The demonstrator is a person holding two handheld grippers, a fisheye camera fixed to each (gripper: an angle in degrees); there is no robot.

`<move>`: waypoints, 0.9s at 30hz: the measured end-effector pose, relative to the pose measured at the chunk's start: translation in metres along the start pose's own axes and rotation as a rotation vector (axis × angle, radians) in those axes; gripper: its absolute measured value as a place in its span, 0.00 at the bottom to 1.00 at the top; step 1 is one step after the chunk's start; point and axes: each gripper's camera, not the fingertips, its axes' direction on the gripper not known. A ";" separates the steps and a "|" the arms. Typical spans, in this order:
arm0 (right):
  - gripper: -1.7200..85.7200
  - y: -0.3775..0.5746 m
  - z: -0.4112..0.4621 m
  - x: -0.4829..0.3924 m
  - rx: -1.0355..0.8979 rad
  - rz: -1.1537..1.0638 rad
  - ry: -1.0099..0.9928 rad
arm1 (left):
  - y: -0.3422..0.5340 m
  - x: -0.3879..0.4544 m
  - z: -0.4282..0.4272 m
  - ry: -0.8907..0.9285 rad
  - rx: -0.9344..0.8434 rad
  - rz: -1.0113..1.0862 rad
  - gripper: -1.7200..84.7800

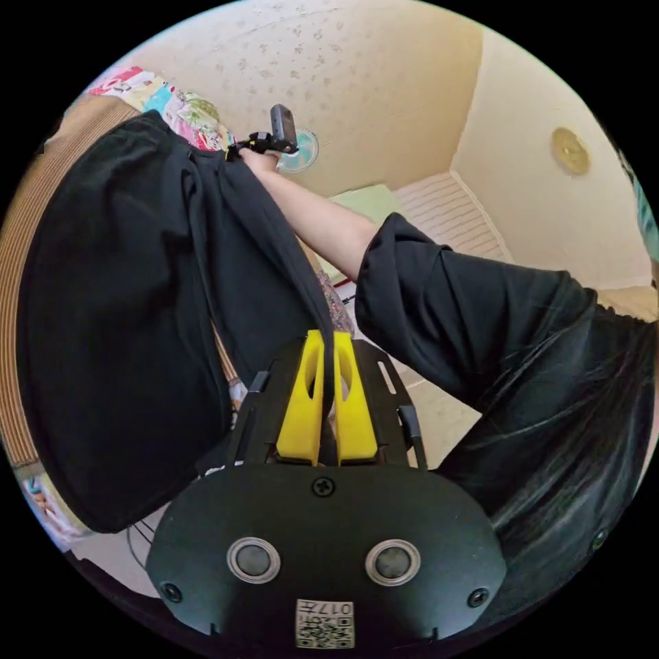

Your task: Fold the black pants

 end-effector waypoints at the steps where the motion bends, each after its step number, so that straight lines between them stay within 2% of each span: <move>1: 0.05 -0.009 -0.013 -0.040 0.031 -0.104 -0.050 | 0.006 -0.003 -0.007 -0.007 -0.012 -0.023 0.01; 4: 0.05 -0.028 -0.034 -0.106 0.086 -0.200 -0.266 | 0.043 -0.017 -0.047 -0.098 0.012 -0.123 0.02; 5: 0.04 -0.032 -0.035 -0.113 0.082 -0.187 -0.317 | 0.059 -0.022 -0.065 -0.162 0.050 -0.135 0.02; 7: 0.04 -0.030 -0.037 -0.126 0.068 -0.162 -0.571 | 0.082 -0.035 -0.086 -0.291 0.054 -0.195 0.03; 9: 0.04 -0.013 -0.046 -0.124 0.091 -0.158 -0.683 | 0.108 -0.052 -0.111 -0.400 0.045 -0.257 0.06; 14: 0.05 0.107 -0.087 -0.091 0.143 -0.180 -0.679 | 0.106 -0.047 -0.130 -0.485 0.029 -0.180 0.09; 17: 0.08 0.211 -0.101 -0.057 0.160 -0.059 -0.603 | 0.083 -0.034 -0.133 -0.566 0.099 -0.089 0.10; 20: 0.10 0.300 -0.092 -0.041 0.107 0.068 -0.685 | 0.055 -0.039 -0.122 -0.623 0.078 -0.073 0.11; 22: 0.11 0.349 -0.076 -0.052 0.019 0.114 -0.752 | 0.044 -0.047 -0.113 -0.622 0.047 -0.086 0.11; 24: 0.12 0.377 -0.070 -0.066 -0.026 0.130 -0.733 | 0.039 -0.056 -0.106 -0.582 0.022 -0.115 0.11; 27: 0.12 0.411 -0.074 -0.076 0.010 0.193 -0.742 | 0.042 -0.055 -0.103 -0.573 0.032 -0.117 0.11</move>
